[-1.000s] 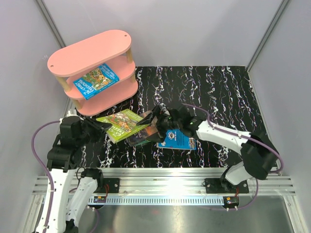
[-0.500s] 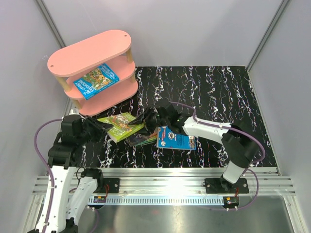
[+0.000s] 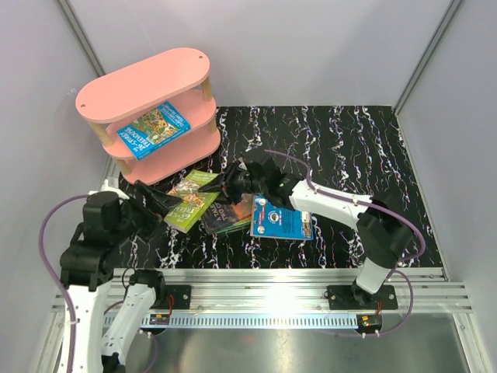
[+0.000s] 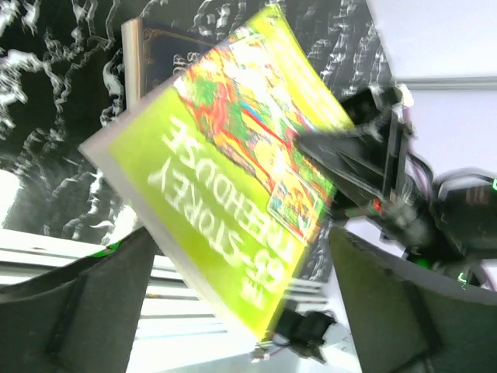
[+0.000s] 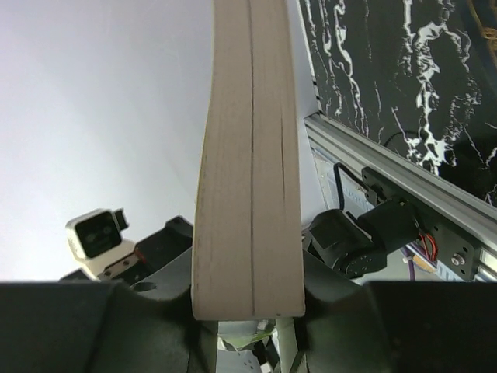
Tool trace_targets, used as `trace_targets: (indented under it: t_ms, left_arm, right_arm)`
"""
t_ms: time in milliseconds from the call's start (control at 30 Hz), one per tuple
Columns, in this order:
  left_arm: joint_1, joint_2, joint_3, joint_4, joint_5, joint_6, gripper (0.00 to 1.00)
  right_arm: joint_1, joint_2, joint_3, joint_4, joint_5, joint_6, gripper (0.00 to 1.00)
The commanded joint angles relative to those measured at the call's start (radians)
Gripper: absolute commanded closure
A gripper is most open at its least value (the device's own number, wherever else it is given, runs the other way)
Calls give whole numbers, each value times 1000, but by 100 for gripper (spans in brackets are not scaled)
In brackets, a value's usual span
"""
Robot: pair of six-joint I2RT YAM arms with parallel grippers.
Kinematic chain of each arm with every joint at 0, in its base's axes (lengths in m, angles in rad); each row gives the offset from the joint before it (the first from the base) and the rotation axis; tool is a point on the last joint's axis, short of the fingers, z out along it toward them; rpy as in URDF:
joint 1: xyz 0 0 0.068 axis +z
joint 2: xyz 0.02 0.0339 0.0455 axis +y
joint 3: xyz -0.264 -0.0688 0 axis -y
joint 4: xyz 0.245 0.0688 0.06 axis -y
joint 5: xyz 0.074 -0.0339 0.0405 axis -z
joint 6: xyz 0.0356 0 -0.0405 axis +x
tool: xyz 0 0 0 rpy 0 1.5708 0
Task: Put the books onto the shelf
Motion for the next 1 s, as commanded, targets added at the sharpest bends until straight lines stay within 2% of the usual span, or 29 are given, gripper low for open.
trace_targets:
  t_ms: [0,200,333,400,500,667,767,967]
  left_arm:
    - [-5,-2,165,-72,37,68,1]
    - [-5,78,493,-339,-38,159,1]
    - [-5,178,743,-477,-22,185,1]
    - [-5,196,849,-476,24,199,1]
    - [-5,216,899,-470,55,216,1]
    - [-5,212,920,-370,122,256,1]
    - [-5,190,954,-328,115,262,1]
    - [-5,175,922,-334,141,253,1]
  right_arm:
    - [4,-14,130,-54,3,-100,100]
    - [-39,18,316,-186,-18,-185,100]
    - [-56,77,437,-206,-29,-203,100]
    - [-60,129,514,-194,-30,-196,100]
    - [-66,215,627,-159,-27,-171,100]
    - [-77,365,836,-122,-1,-162,100]
    - [-83,442,931,-61,25,-145,100]
    - [-96,549,1019,17,45,-91,100]
